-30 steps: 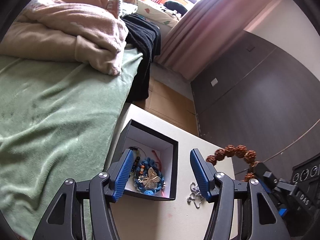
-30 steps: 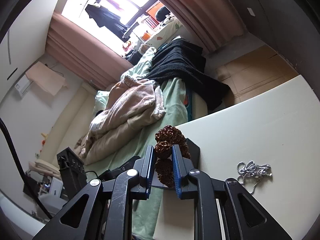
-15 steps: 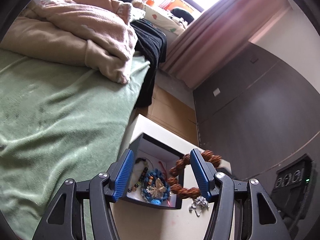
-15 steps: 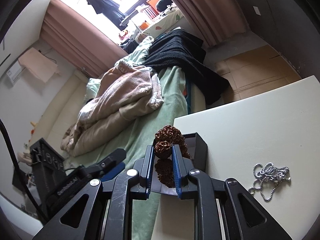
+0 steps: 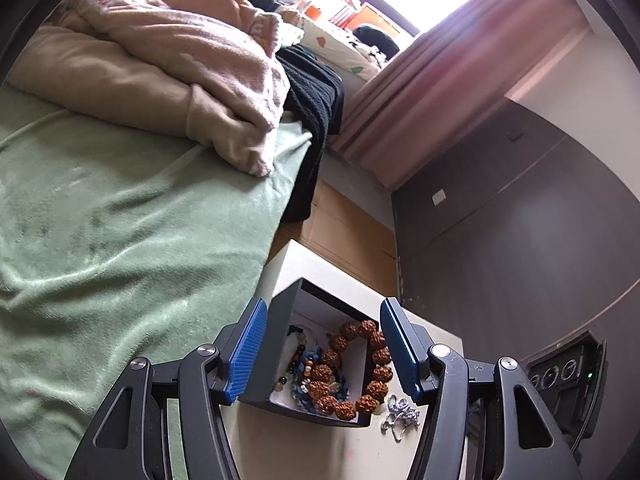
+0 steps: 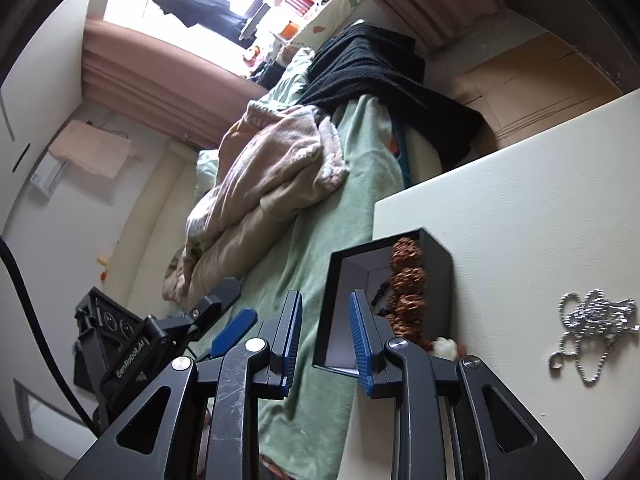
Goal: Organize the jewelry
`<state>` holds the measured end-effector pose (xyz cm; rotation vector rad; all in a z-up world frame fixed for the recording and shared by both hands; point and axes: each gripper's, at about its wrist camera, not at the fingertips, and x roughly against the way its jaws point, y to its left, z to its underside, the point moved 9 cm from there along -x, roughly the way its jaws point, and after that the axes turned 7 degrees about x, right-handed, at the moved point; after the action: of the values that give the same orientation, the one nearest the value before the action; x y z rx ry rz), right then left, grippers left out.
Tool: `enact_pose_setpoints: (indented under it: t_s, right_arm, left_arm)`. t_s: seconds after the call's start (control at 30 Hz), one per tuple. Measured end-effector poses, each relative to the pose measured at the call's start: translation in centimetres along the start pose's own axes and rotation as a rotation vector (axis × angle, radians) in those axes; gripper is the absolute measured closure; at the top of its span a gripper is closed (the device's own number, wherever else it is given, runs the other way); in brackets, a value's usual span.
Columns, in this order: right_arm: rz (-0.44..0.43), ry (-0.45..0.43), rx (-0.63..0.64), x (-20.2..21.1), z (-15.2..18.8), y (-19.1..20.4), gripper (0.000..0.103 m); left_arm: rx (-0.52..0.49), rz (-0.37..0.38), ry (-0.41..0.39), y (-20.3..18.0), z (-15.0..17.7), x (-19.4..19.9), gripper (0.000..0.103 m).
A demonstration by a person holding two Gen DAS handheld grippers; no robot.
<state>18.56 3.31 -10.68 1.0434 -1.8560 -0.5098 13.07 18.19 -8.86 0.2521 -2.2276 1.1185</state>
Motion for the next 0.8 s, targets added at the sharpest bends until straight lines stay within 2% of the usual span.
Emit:
enact_pose_setpoints:
  t_s: [0.2,0.23,0.27,0.3,0.53,0.8]
  right_arm:
    - [0.068,-0.053,-0.026,3.2,-0.9,-2.1,0.076]
    - [0.102,-0.055,-0.025,3.8,-0.9,-2.6,0.069]
    - [0.132,-0.054,-0.026,4.3,-0.9,-3.2,0.056]
    - [0.166,-0.059,-0.030,4.9,-0.9,-3.9,0.053]
    - [0.258,-0.084,-0.084,9.1,-1.0,-8.1,0.052]
    - [0.330,-0.074,-0.136,12.0,-0.8,-11.7,0.052]
  left_arm:
    - [-0.101,-0.019,0.060,-2.0,2.3,-1.8,0.043]
    - [-0.116,-0.018,0.069,-2.5,2.8,-2.1,0.043]
    - [-0.129,-0.016,0.072,-2.8,3.1,-2.2,0.043]
    - [-0.147,-0.017,0.074,-3.2,3.5,-2.4,0.043]
    - [-0.237,-0.001,0.091,-6.1,6.2,-3.4,0.043]
    - [-0.389,0.017,0.177,-9.9,11.4,-5.8,0.043]
